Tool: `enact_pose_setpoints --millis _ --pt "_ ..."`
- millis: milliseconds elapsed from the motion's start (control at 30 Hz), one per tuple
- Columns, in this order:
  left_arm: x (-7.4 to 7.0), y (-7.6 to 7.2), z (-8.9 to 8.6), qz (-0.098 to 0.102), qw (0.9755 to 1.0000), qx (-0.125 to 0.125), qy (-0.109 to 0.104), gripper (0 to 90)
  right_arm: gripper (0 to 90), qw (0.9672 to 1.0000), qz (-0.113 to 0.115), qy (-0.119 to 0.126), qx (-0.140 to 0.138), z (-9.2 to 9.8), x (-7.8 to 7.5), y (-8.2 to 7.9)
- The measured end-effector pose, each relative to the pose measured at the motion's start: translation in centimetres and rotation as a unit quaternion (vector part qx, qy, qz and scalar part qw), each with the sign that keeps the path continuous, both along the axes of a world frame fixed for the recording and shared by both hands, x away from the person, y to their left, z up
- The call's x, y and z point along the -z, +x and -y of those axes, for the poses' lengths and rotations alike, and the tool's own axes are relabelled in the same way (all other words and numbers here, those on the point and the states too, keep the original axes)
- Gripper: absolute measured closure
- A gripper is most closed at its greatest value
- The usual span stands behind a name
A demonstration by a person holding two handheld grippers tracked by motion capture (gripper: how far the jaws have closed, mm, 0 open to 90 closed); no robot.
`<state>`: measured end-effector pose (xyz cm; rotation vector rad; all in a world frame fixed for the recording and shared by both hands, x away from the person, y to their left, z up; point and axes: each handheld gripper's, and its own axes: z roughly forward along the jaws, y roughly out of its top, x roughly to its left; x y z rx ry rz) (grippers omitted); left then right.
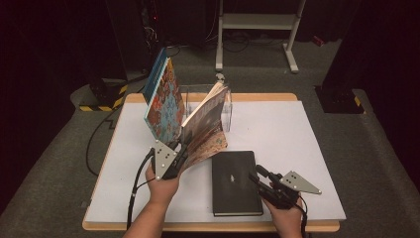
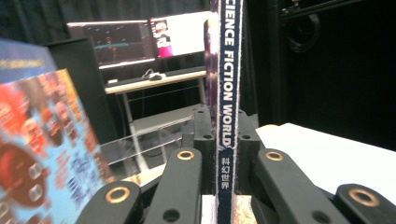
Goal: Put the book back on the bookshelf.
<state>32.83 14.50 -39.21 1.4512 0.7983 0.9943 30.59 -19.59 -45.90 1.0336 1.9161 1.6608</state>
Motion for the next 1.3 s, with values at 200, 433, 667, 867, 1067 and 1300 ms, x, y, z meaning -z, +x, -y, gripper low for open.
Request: enact_pose_setpoints --millis 200,433,667,867,1067,1300 --pt "1.2 -0.3 -1.3 -0.006 0.9999 -0.009 -0.007 83.8 59.9 1.0000 -0.002 0.000 0.000 0.0 0.1 0.0" --pt "1.8 -0.7 -2.7 -0.001 0.9997 -0.019 -0.012 83.8 59.9 1.0000 -0.003 -0.002 -0.001 -0.2 0.1 0.0" --pt "2.1 -0.9 -3.9 -0.005 0.9994 -0.027 -0.020 83.7 59.9 1.0000 -0.003 -0.002 -0.002 -0.2 0.2 0.0" --pt "2.1 -1.2 -4.3 -0.004 0.9995 -0.027 -0.015 83.5 59.8 1.0000 -0.004 -0.005 -0.003 -0.3 0.3 0.0" --pt "2.2 -1.4 -4.9 -0.004 0.9993 -0.034 -0.017 83.4 59.9 1.0000 -0.005 -0.006 -0.003 -0.4 0.3 0.1" --pt "2.5 -1.9 -5.4 -0.010 0.9994 -0.030 -0.009 83.2 59.9 0.9999 -0.005 -0.008 -0.005 -0.5 0.4 0.1"
